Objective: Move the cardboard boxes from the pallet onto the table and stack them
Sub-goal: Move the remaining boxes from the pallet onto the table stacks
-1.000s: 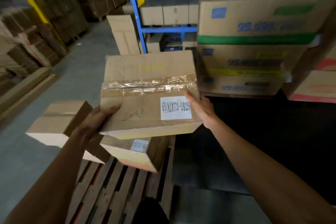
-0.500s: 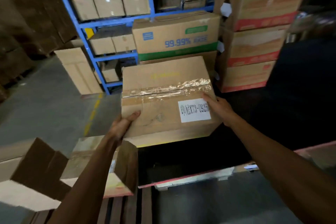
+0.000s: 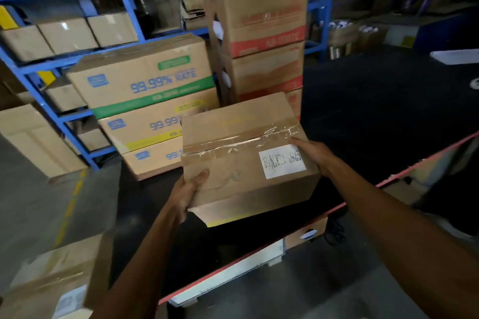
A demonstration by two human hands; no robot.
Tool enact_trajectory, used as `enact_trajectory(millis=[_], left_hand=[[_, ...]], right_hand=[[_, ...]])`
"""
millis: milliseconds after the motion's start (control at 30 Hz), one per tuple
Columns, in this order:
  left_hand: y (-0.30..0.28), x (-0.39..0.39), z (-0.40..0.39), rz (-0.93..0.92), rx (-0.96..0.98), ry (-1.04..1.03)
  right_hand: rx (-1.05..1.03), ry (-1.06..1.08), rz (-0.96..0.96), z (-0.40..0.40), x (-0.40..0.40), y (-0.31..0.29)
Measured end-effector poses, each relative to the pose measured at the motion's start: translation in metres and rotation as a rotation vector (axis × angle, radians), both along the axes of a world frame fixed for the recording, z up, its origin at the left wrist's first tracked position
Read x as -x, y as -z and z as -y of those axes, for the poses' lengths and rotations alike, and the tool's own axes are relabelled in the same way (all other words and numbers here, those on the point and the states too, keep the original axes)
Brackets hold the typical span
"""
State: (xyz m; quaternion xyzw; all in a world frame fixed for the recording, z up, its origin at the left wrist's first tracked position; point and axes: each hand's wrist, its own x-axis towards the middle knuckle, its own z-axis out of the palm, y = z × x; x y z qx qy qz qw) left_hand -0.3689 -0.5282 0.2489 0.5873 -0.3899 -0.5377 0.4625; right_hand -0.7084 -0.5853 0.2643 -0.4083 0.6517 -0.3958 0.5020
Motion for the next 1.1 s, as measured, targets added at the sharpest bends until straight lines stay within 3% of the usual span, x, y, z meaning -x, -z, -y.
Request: enact_trajectory(millis=[200, 400, 667, 867, 1100], left_hand=[[0.018, 0.129, 0.07, 0.025, -0.07, -0.006], [0.03, 0.209, 0.123, 0.025, -0.144, -0.092], [0.034, 0.251, 0.176, 0.063, -0.276, -0.131], [0.041, 0.256, 0.198, 0.097, -0.367, -0.12], [0.057, 0.258, 0.19, 0.036, -0.327, -0.15]], right_hand=[[-0.028, -0.033, -0.033, 0.079, 0.129, 0.016], [-0.018, -0.099, -0.132, 0.153, 0.206, 0.024], [-0.063, -0.15, -0.135, 0.217, 0.243, 0.051], [0.014, -0.182, -0.219, 0.246, 0.243, 0.063], [0.047, -0.151, -0.507, 0.248, 0.231, 0.072]])
